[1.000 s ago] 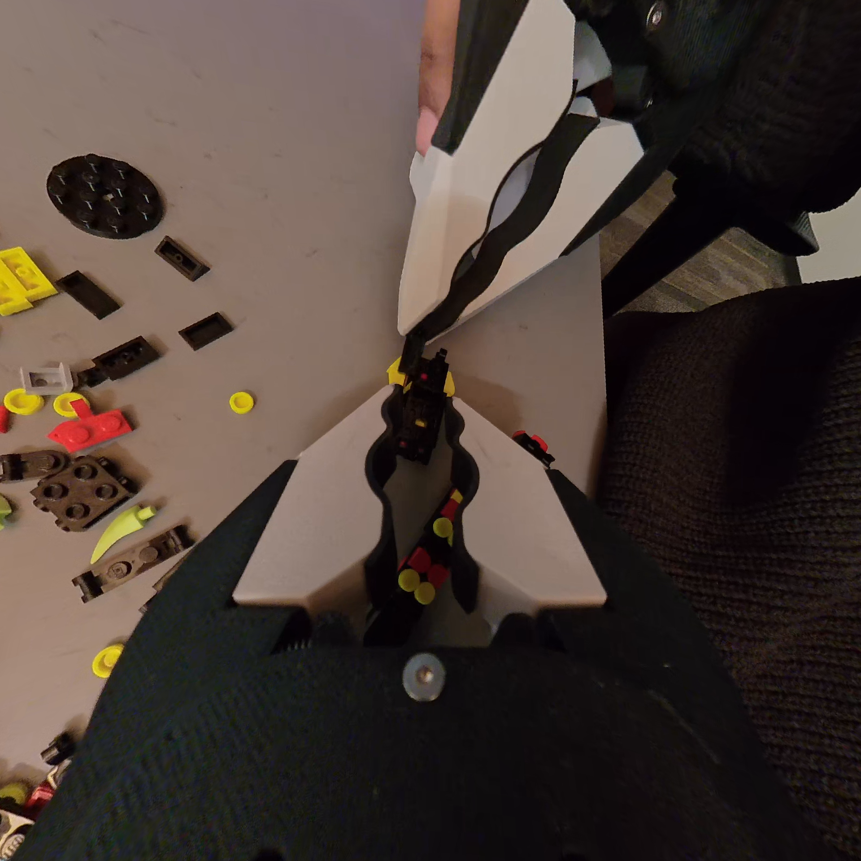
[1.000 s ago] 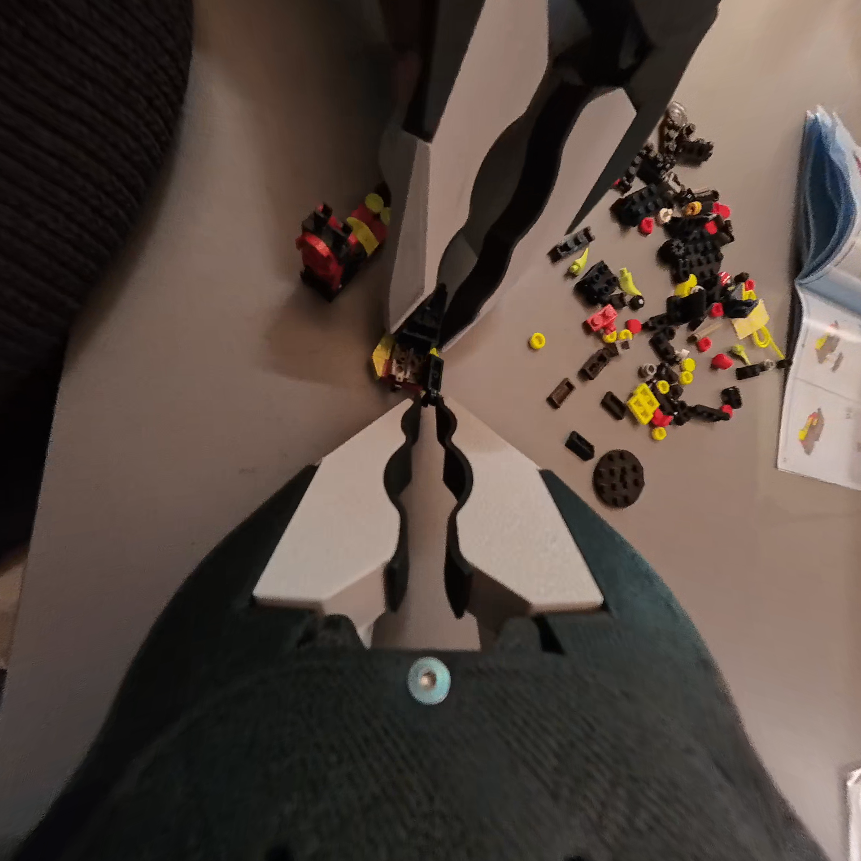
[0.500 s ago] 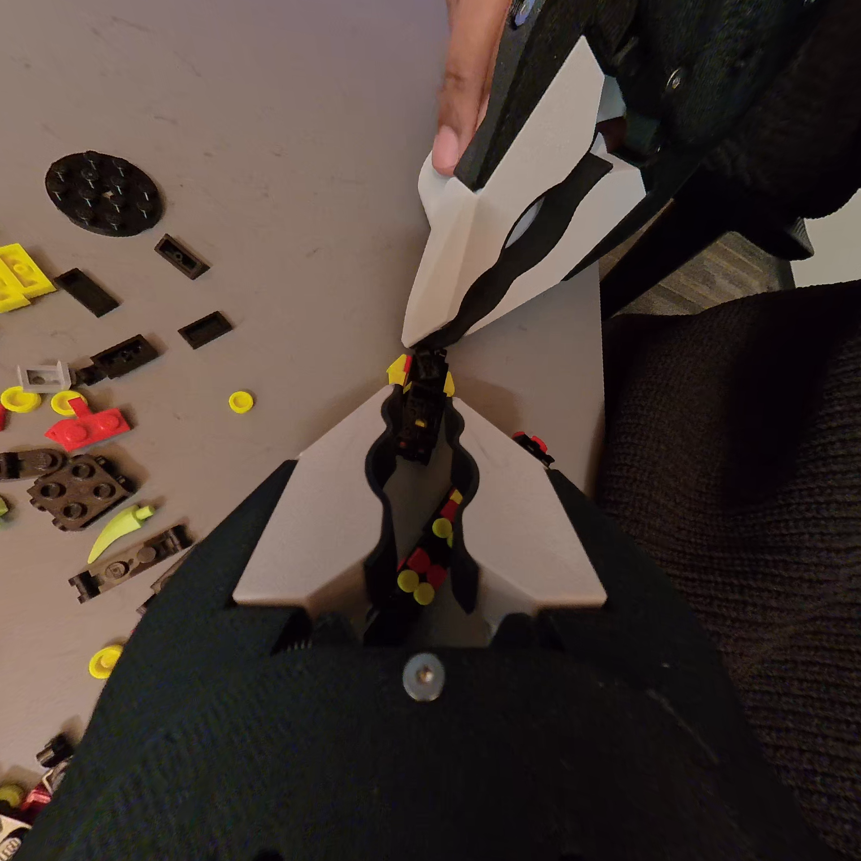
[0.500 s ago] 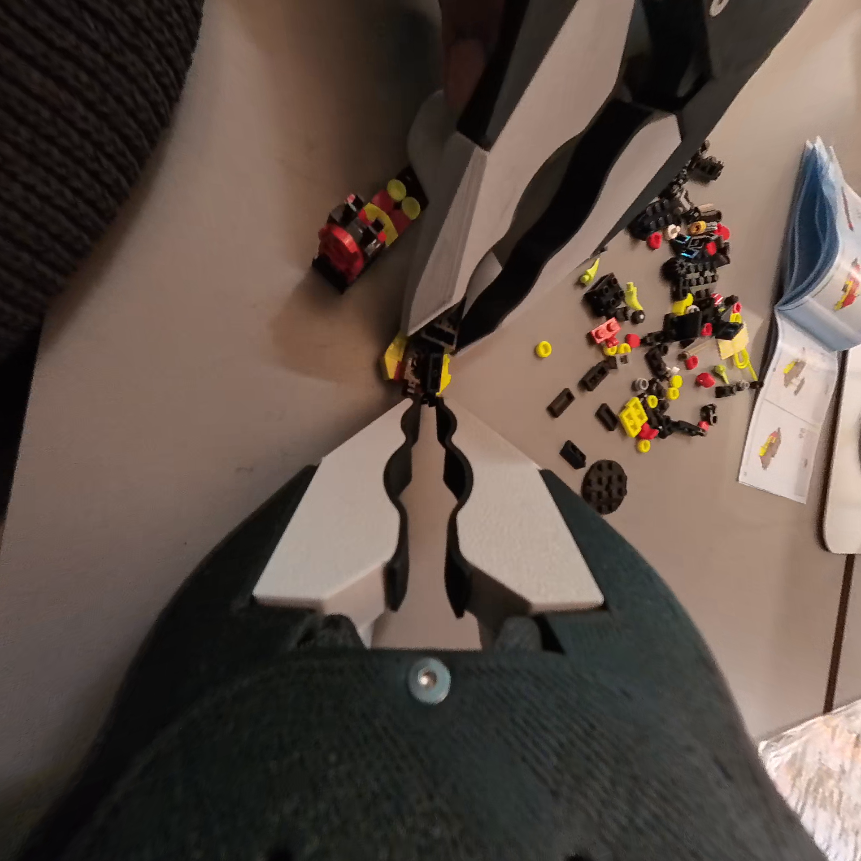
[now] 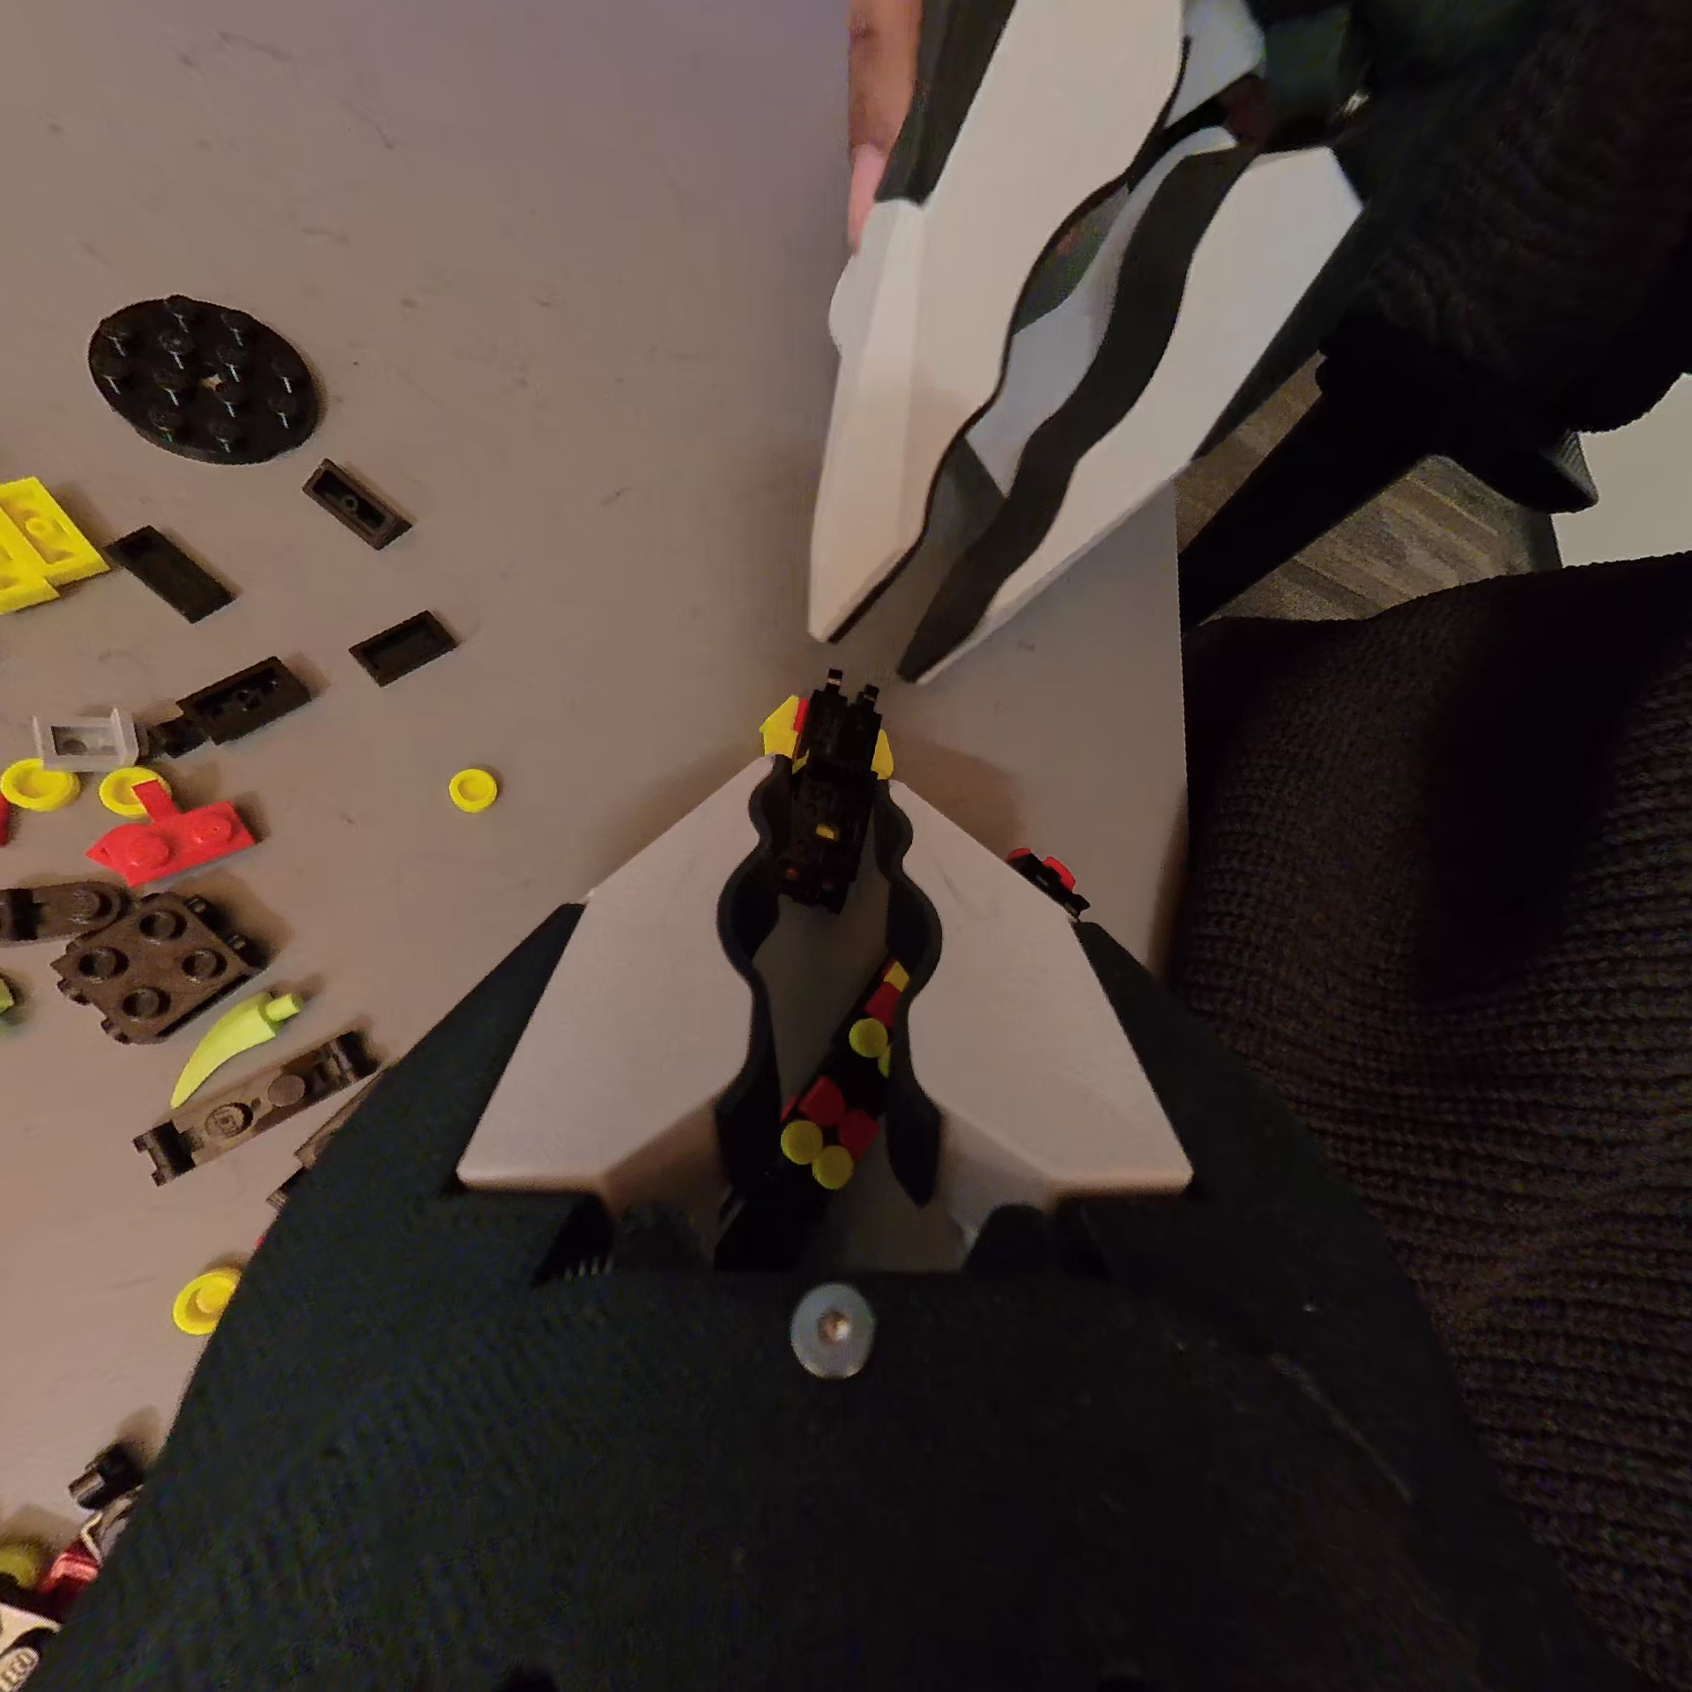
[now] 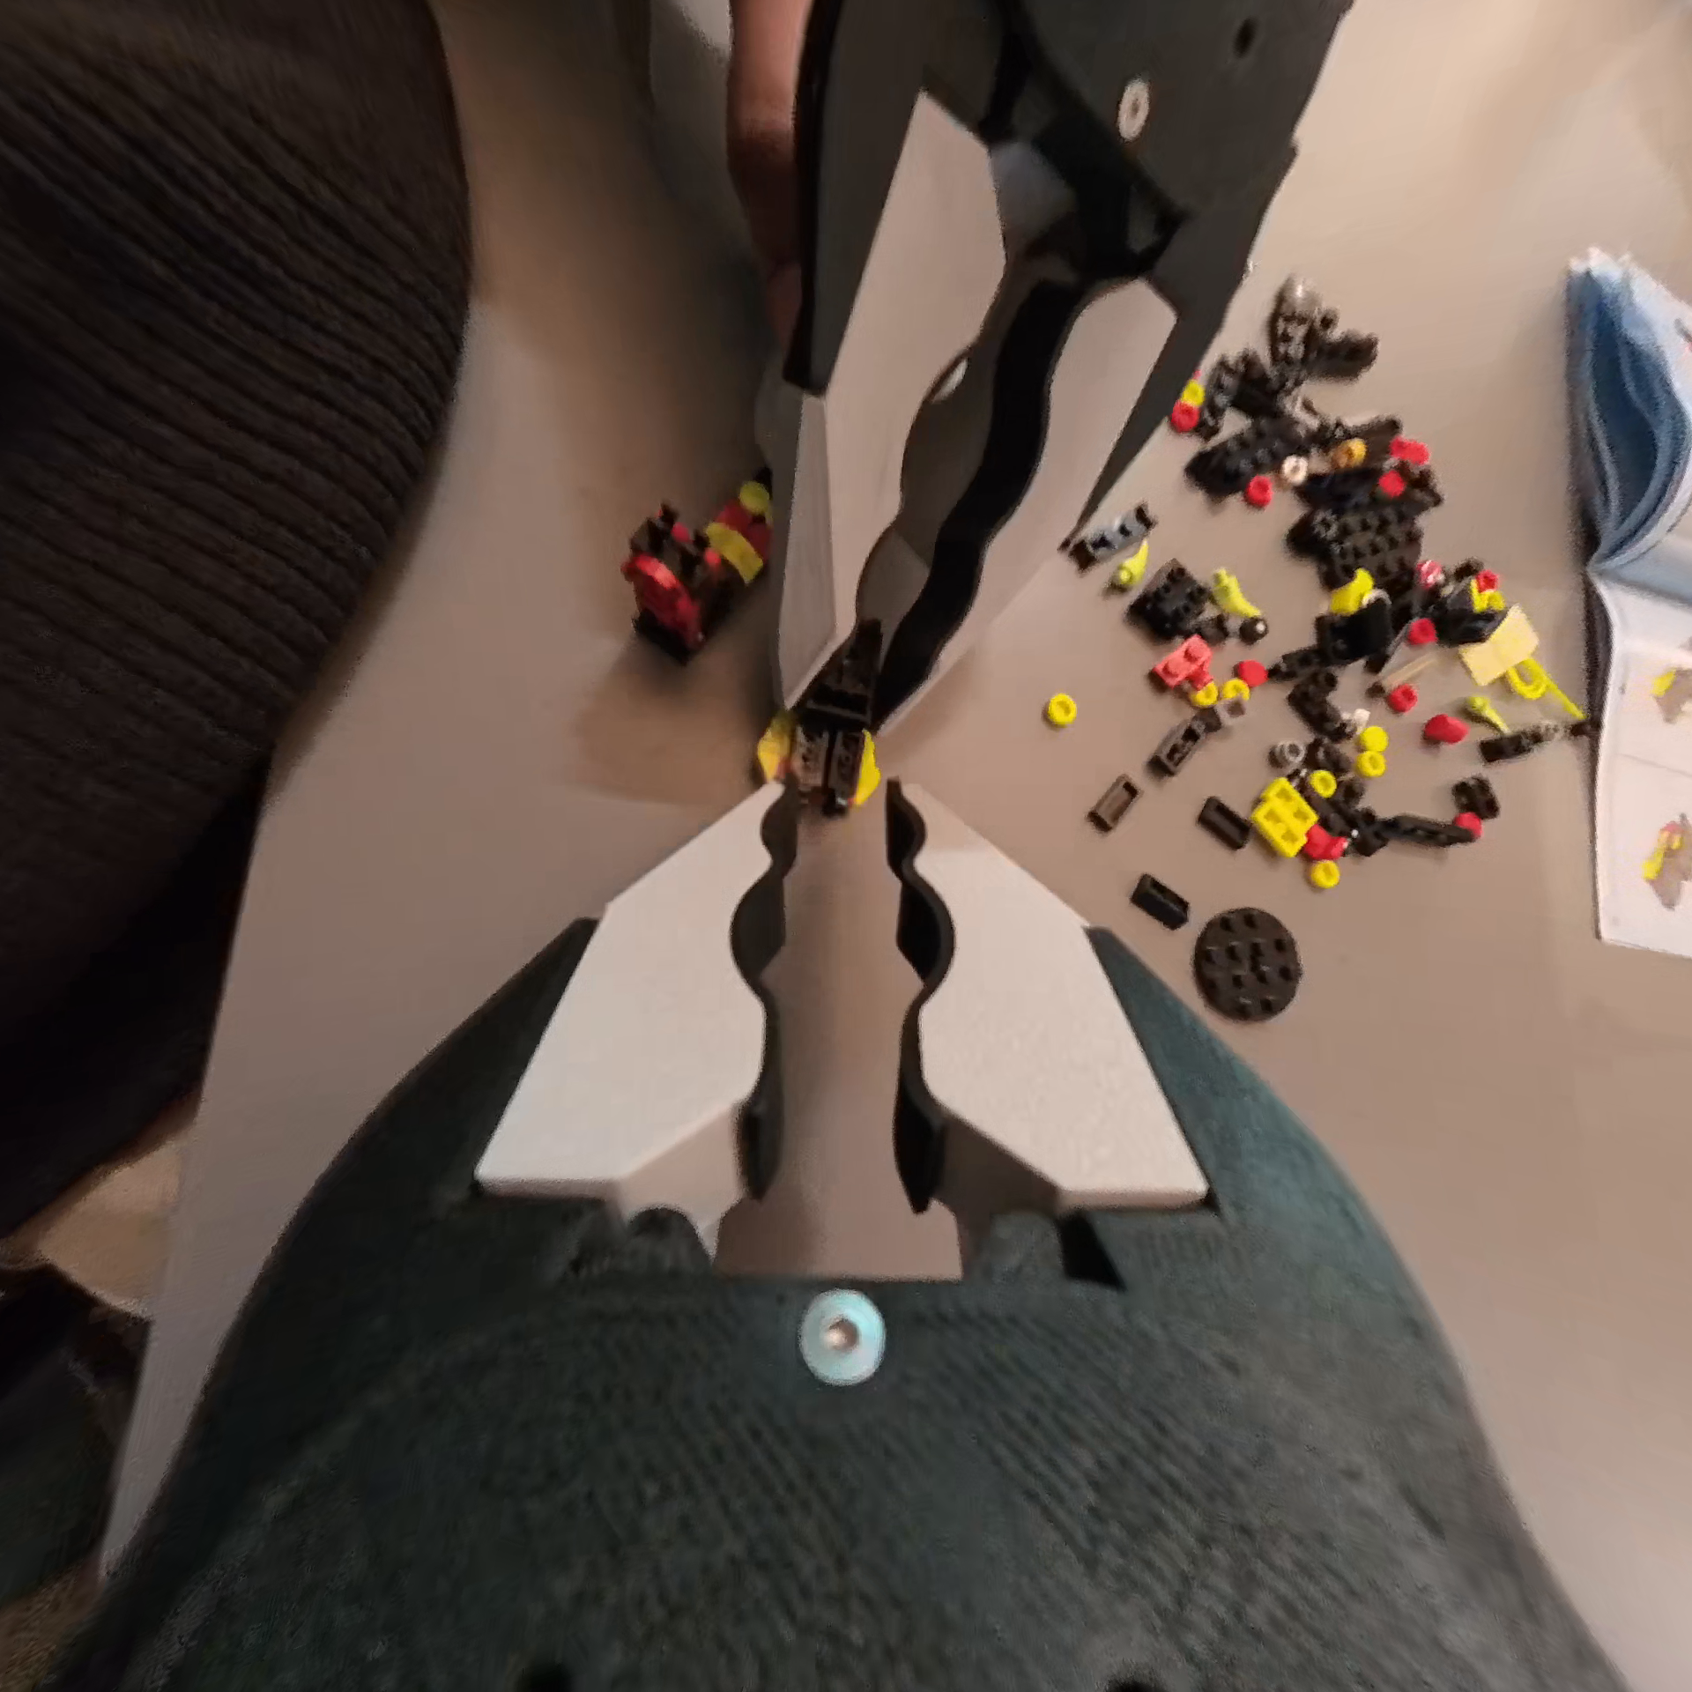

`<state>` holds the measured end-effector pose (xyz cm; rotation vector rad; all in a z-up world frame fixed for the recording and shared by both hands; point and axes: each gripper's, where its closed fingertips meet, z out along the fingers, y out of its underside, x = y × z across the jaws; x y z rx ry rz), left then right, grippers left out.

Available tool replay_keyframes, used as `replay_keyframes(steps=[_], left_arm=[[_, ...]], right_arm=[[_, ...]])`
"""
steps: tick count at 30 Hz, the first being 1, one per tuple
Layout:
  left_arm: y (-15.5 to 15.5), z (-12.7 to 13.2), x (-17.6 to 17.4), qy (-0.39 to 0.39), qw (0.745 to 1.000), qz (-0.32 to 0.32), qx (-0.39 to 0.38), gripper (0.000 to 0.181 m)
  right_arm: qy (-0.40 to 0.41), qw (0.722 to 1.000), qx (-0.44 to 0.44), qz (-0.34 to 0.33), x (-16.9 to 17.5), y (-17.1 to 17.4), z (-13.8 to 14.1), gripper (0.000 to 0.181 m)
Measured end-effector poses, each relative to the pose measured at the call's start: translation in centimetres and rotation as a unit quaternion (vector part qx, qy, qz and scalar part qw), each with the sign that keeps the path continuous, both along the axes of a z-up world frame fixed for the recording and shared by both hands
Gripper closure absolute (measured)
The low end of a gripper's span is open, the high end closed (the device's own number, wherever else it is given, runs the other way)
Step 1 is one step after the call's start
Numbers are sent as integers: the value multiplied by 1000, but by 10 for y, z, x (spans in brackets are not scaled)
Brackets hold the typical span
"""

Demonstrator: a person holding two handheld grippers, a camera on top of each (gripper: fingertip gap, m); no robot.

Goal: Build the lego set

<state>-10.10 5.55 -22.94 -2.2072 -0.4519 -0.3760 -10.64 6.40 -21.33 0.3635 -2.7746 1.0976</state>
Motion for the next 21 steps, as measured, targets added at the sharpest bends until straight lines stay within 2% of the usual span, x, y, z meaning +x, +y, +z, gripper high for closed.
replay_keyframes(steps=[3,7,11,15,19,21], left_arm=[[0,0,0,-4,1000,1,1,166],[0,1,-1,-23,1000,10,7,166],[-1,4,-5,-72,997,32,25,166],[-2,19,-10,-135,986,53,79,166],[-7,27,-17,-158,980,64,106,166],[-10,28,-21,-152,980,67,108,166]], right_arm=[[3,1000,-7,23,9,-5,1,159],[59,997,21,33,8,-7,-7,157],[112,993,14,28,1,-11,-1,152],[138,990,-6,16,-7,-9,9,139],[210,977,-2,17,-14,-10,14,132],[270,963,11,19,-20,-11,15,131]])
